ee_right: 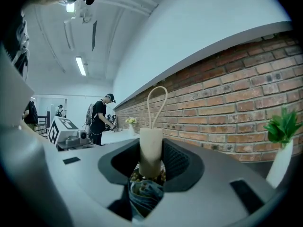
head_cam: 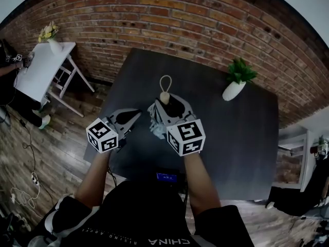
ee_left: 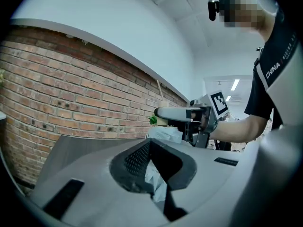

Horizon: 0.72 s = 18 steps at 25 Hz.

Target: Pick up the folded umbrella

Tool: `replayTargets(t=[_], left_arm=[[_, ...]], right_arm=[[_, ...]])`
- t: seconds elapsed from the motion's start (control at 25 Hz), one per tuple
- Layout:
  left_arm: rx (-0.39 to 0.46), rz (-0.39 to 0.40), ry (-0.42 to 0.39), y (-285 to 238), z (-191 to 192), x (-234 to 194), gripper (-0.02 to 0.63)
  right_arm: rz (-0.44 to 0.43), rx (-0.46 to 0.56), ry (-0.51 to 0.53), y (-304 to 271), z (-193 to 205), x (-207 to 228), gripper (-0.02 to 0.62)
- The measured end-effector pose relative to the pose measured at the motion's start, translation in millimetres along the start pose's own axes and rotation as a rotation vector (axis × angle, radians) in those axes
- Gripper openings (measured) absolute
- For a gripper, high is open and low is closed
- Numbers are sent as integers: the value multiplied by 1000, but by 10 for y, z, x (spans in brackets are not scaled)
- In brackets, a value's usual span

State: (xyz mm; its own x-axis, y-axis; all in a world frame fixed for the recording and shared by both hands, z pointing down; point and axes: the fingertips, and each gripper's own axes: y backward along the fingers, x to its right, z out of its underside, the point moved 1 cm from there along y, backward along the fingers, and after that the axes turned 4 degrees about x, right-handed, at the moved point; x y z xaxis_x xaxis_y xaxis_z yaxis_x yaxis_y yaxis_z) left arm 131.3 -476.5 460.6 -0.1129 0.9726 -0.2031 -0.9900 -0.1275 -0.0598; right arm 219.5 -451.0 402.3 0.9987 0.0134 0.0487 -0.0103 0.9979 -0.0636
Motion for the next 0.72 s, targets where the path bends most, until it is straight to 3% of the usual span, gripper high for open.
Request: replayTargets(t=[0.32,0.72], left_arm=[[24,-6,-24,-6,-190,73,3],[28,-11,-19,-102,-151,328,3]], right_arm=[[-3,0,3,131,-294,134,147],[-9,-18,-11,360,-226,193,147]])
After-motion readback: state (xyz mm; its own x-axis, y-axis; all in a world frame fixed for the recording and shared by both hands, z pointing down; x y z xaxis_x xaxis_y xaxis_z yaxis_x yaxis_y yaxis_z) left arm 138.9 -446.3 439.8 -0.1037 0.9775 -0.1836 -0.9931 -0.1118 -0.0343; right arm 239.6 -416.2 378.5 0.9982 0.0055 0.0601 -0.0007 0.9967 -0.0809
